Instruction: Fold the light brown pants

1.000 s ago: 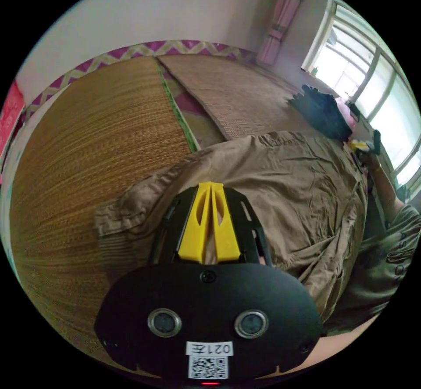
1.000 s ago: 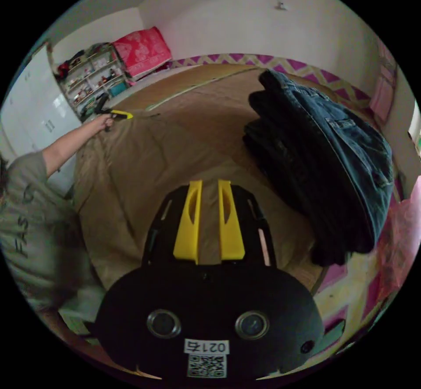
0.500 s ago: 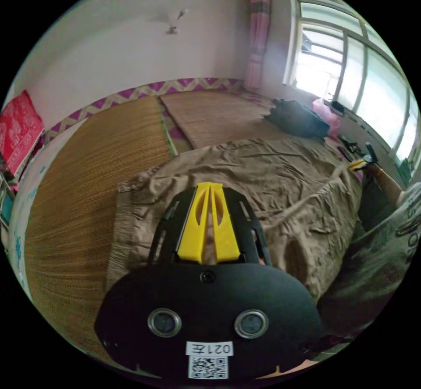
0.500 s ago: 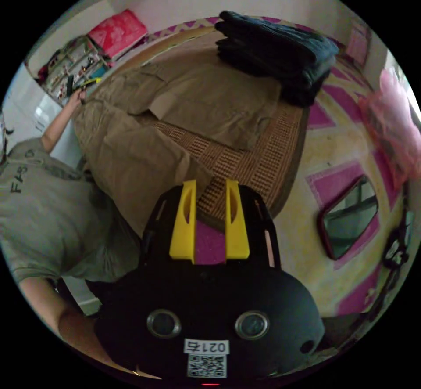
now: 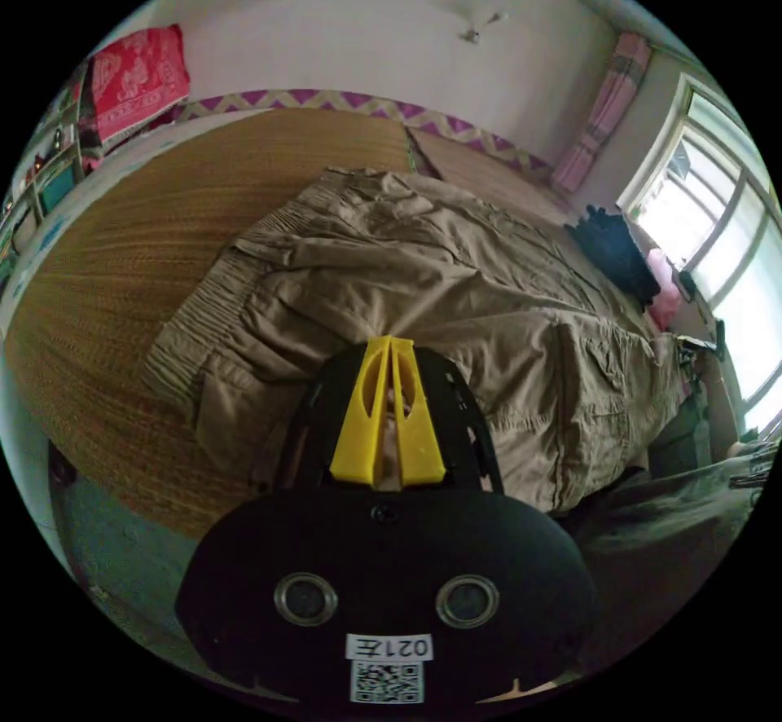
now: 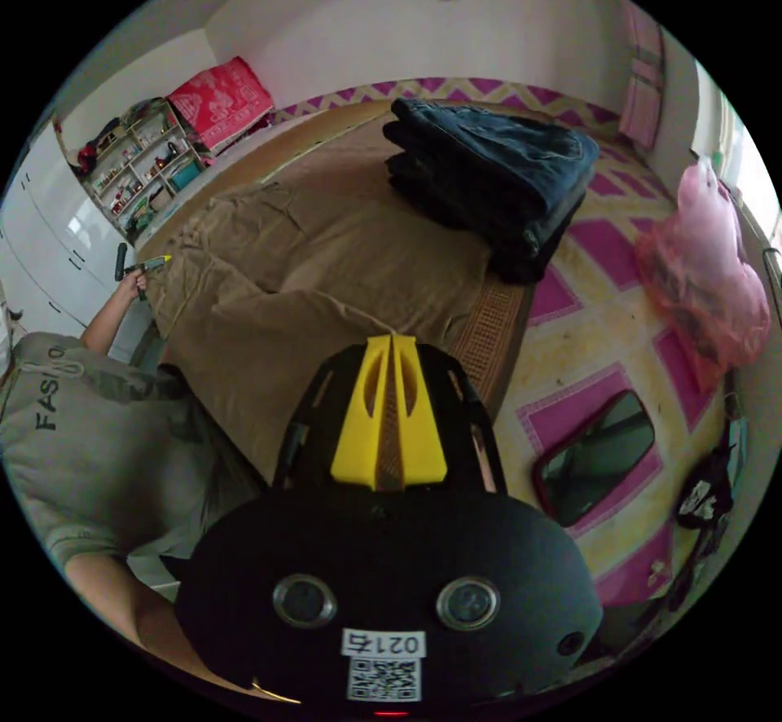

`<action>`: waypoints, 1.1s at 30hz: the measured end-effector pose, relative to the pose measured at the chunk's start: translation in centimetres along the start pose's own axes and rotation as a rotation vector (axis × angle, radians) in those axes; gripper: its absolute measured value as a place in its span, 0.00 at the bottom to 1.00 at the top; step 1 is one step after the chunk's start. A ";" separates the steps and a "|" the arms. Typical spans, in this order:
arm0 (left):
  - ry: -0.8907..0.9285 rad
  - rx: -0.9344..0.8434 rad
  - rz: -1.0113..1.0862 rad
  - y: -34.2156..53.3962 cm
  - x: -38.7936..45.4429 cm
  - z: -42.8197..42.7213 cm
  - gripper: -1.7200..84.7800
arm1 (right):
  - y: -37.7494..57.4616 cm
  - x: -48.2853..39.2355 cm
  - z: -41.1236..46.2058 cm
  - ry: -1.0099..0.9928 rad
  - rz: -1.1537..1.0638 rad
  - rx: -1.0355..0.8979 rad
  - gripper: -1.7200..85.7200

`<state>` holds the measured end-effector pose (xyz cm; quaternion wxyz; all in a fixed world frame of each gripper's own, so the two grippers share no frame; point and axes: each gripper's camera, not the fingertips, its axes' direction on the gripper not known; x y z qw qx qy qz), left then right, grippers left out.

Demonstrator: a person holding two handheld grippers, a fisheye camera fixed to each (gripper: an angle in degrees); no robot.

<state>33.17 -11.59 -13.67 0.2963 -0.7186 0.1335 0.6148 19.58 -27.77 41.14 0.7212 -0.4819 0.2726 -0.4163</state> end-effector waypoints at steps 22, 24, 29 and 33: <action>-0.152 0.071 0.019 6.7 9.4 -12.1 0.06 | 5.4 -19.8 7.0 0.390 0.023 -0.004 0.01; -0.149 0.066 0.044 7.2 10.7 -12.7 0.10 | 5.3 -21.1 6.8 0.467 0.051 0.015 0.01; -0.186 0.027 0.067 8.3 12.4 -12.7 0.17 | 5.0 -21.9 4.7 0.549 0.134 0.046 0.01; -0.273 0.094 0.091 9.5 12.6 -13.4 0.15 | 5.0 -20.2 1.7 0.504 0.205 0.075 0.01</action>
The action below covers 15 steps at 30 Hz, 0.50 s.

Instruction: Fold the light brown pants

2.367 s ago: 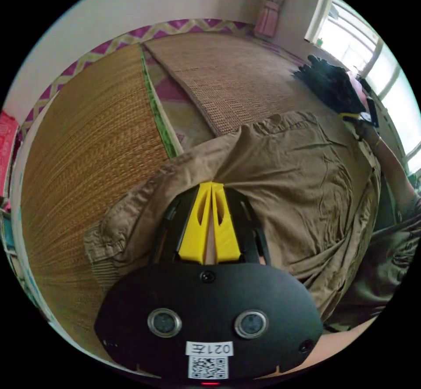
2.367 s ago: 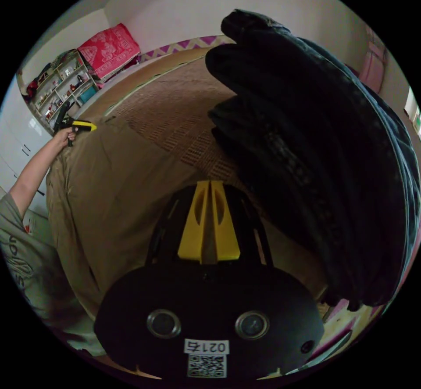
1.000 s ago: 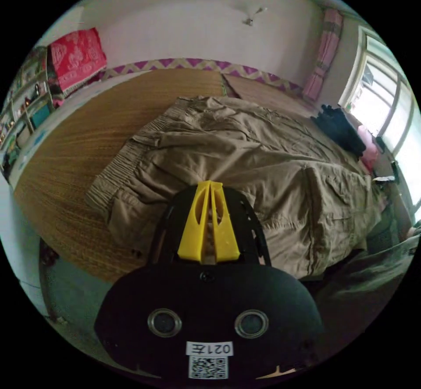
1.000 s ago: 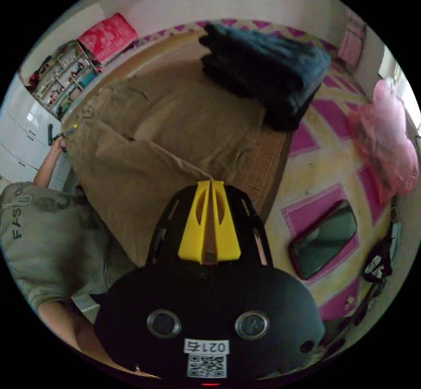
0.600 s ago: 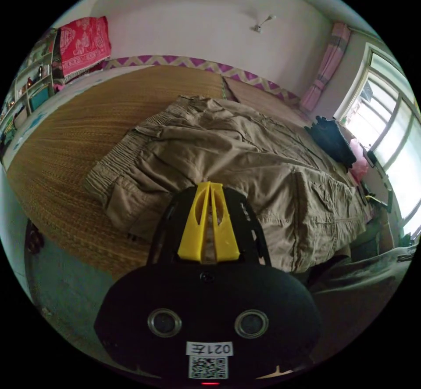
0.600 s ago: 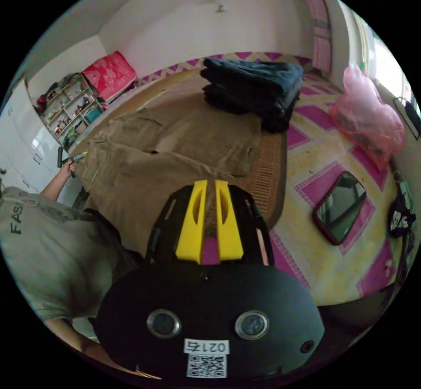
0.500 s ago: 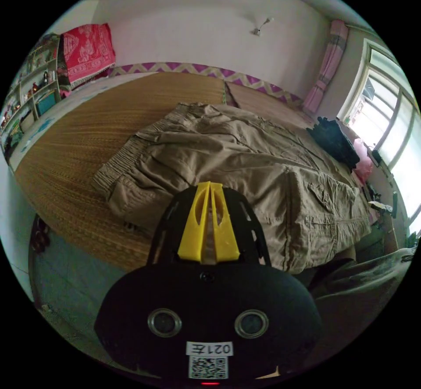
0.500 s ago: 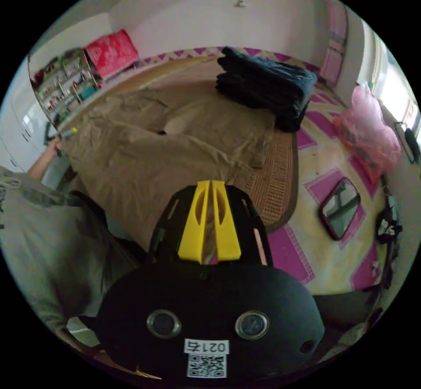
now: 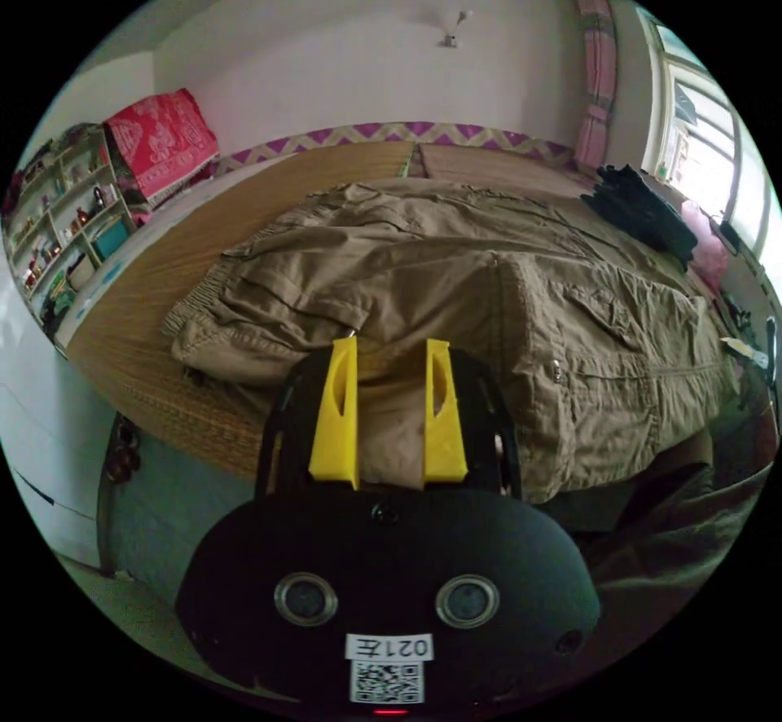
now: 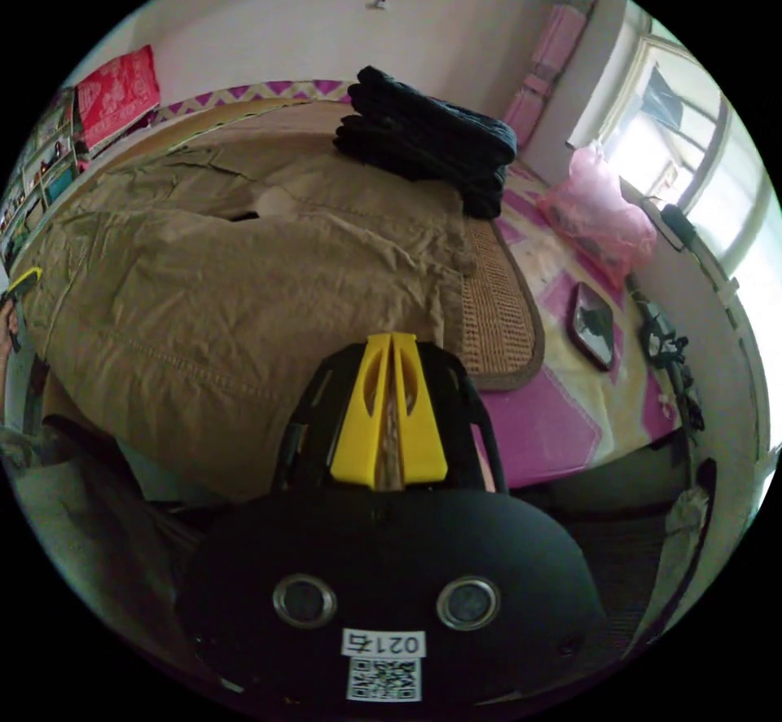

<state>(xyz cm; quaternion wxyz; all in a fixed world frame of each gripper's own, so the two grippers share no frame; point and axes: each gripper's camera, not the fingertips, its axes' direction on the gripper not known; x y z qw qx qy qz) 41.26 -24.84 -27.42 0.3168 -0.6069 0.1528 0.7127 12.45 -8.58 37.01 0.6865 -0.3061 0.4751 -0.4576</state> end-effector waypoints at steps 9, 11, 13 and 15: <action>0.013 0.125 -0.113 2.9 -5.0 -5.9 0.02 | 1.5 11.9 -9.5 -0.144 0.204 0.161 0.02; 0.039 0.151 -0.305 4.9 -8.8 -8.4 0.02 | 4.3 16.0 -14.4 -0.263 0.316 0.233 0.04; 0.095 0.127 -0.455 6.6 -12.4 -8.9 0.05 | 6.8 18.5 -16.8 -0.312 0.403 0.242 0.08; 0.167 0.119 -0.559 8.0 -15.8 -9.0 0.07 | 8.8 20.8 -18.1 -0.314 0.471 0.199 0.10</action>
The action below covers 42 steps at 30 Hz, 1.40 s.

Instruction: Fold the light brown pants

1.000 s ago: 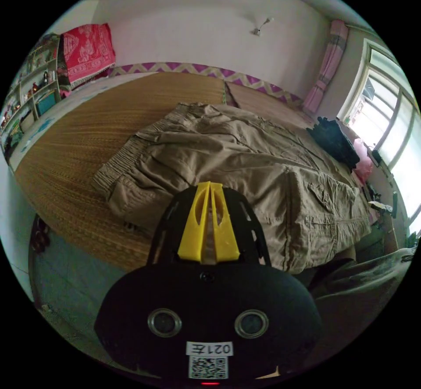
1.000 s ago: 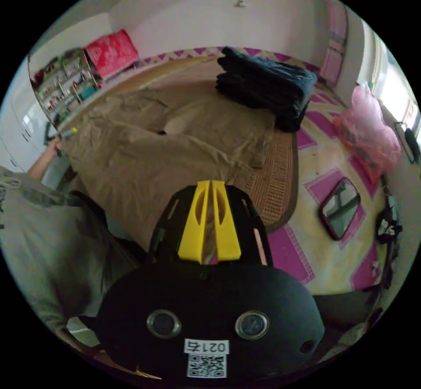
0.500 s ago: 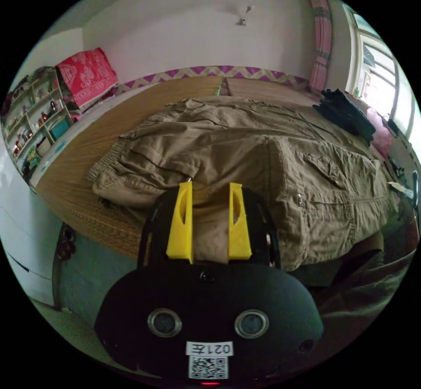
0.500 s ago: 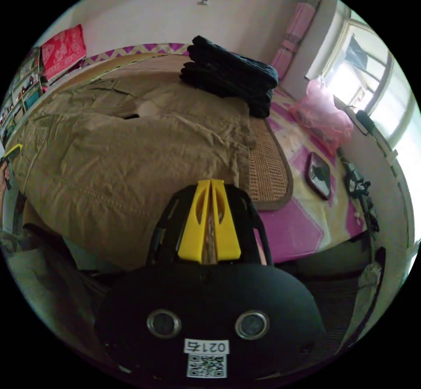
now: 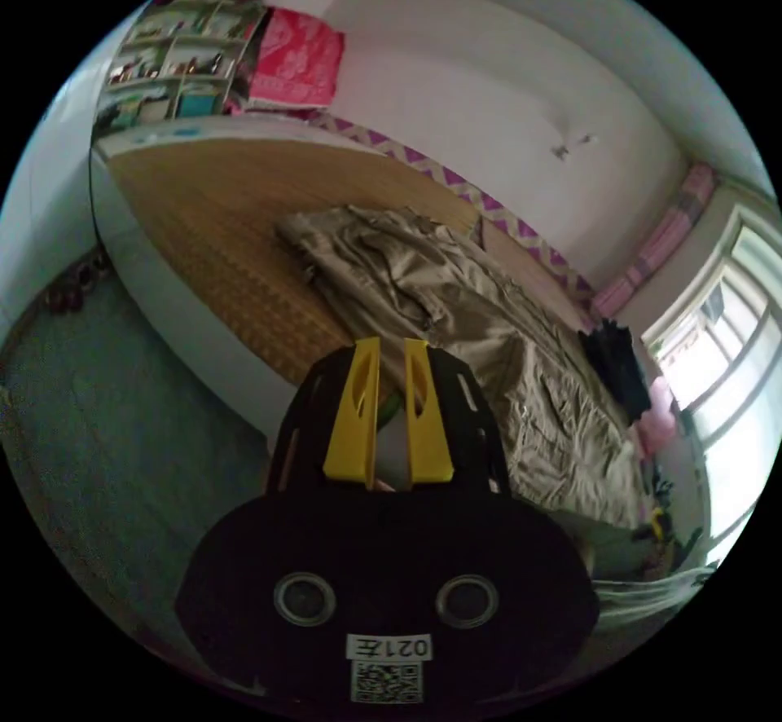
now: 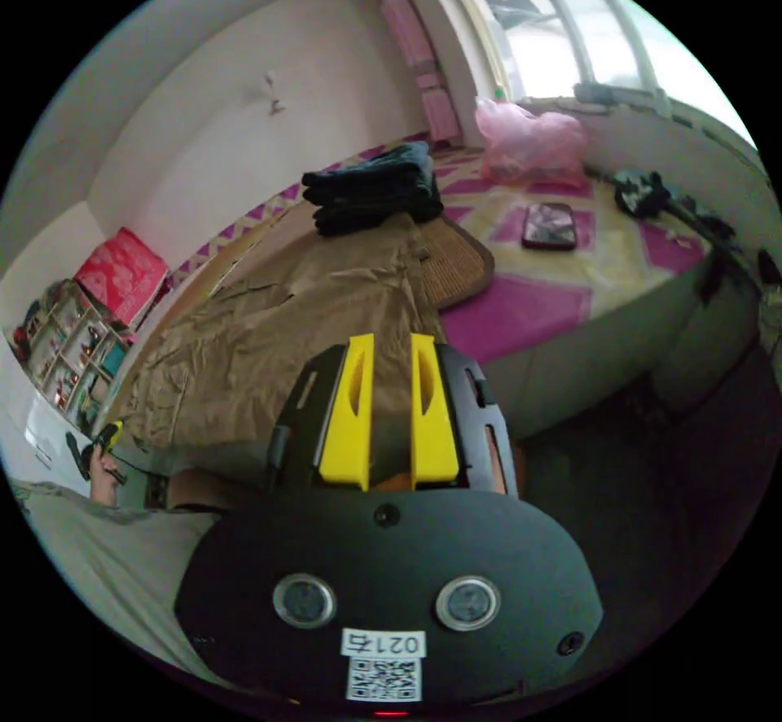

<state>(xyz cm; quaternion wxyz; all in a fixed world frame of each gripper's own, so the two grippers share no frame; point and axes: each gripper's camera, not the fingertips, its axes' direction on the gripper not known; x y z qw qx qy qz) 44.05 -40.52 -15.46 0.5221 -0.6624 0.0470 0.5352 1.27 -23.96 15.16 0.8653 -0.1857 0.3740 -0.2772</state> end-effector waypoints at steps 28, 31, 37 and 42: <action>0.147 -0.126 -0.158 -8.4 -13.0 5.3 0.08 | -5.5 26.0 -6.7 -0.515 0.722 -0.079 0.11; 0.156 -0.128 -0.161 -8.7 -13.2 6.1 0.08 | -5.2 27.4 -6.7 -0.509 0.772 -0.097 0.11; 0.179 -0.110 -0.196 -9.2 -14.0 8.2 0.03 | -6.2 28.0 -7.8 -0.649 0.751 -0.005 0.03; 0.258 -0.112 -0.226 -9.4 -14.3 10.3 0.01 | -7.9 27.2 -10.0 -0.682 0.682 0.032 0.01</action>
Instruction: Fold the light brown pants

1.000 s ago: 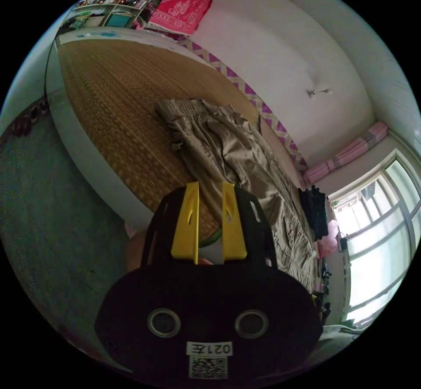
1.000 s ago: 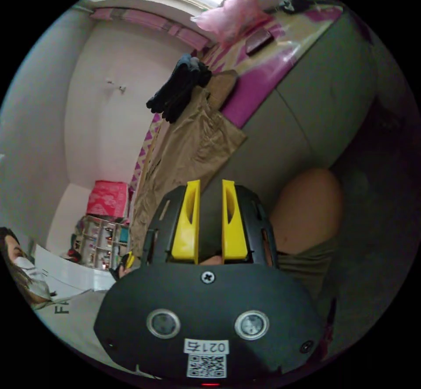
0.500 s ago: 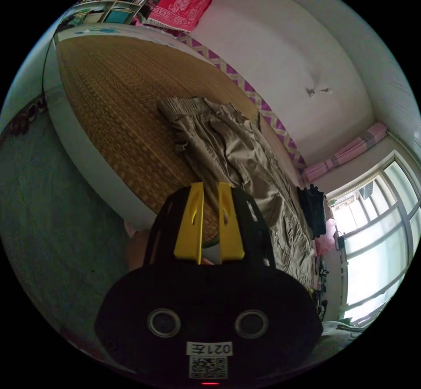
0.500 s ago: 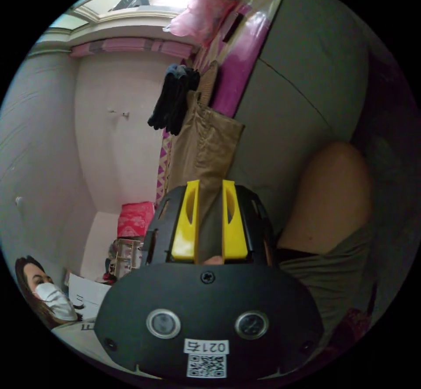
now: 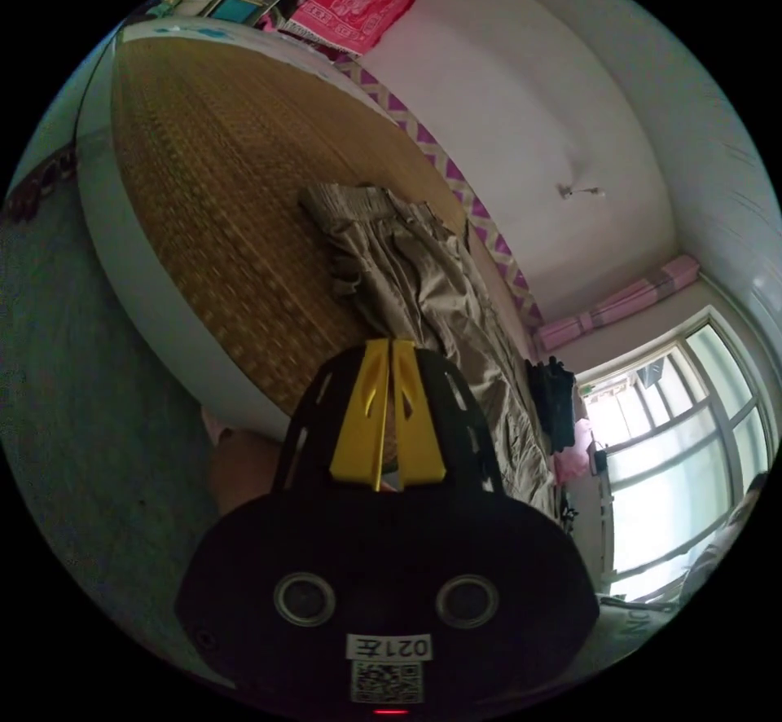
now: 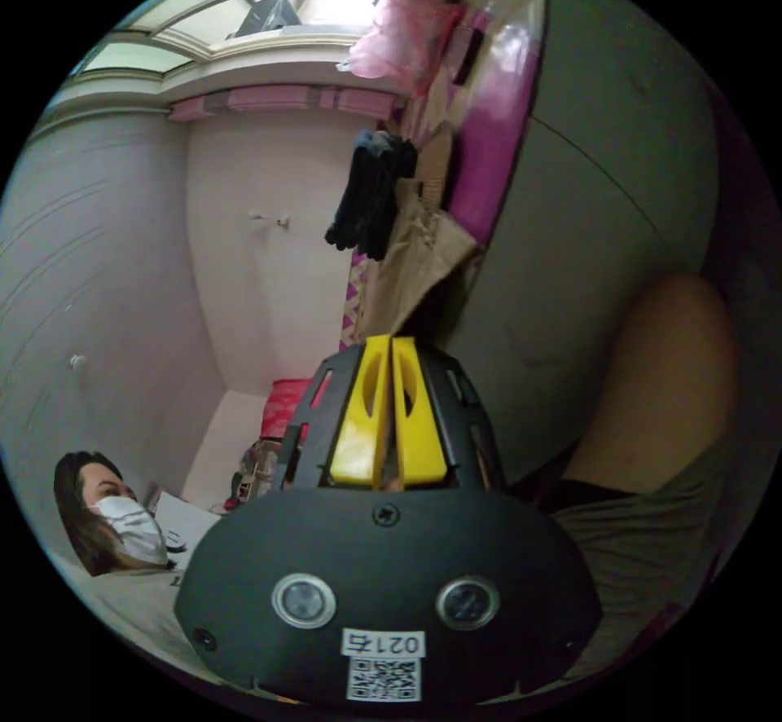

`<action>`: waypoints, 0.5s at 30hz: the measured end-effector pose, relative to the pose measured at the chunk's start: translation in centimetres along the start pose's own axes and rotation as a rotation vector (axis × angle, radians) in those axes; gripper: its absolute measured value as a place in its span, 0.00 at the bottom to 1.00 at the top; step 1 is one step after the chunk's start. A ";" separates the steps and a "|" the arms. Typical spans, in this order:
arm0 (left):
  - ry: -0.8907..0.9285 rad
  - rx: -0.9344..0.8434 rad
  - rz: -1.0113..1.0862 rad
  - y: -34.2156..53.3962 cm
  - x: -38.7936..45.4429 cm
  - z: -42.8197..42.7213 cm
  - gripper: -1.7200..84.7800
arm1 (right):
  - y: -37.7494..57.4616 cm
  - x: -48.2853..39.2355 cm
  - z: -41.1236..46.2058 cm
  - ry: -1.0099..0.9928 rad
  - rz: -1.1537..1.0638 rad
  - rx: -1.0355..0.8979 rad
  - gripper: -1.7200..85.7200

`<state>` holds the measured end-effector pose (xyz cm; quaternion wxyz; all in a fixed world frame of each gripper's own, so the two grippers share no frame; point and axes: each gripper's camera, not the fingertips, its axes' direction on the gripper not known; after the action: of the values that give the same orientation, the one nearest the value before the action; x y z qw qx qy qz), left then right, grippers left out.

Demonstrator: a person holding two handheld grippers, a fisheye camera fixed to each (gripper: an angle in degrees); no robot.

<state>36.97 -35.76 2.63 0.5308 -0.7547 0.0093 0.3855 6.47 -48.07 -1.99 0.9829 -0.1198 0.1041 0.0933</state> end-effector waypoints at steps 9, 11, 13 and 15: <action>0.090 0.069 0.307 -5.6 11.5 1.9 0.01 | -6.3 -9.0 5.2 -0.235 -0.156 -0.080 0.01; 0.068 0.057 0.356 -9.1 16.3 4.9 0.01 | -9.9 -12.1 9.4 -0.237 -0.188 -0.100 0.01; 0.026 0.038 0.402 -11.7 19.8 8.3 0.01 | -12.7 -13.9 13.1 -0.209 -0.210 -0.110 0.01; -0.029 0.002 0.426 -14.3 22.8 12.8 0.01 | -15.7 -15.0 17.4 -0.163 -0.230 -0.119 0.01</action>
<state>51.74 -10.16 -1.32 0.4382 -0.7296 0.1614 0.4997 -1.45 -60.99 21.36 0.9835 -0.1810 0.0041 -0.0045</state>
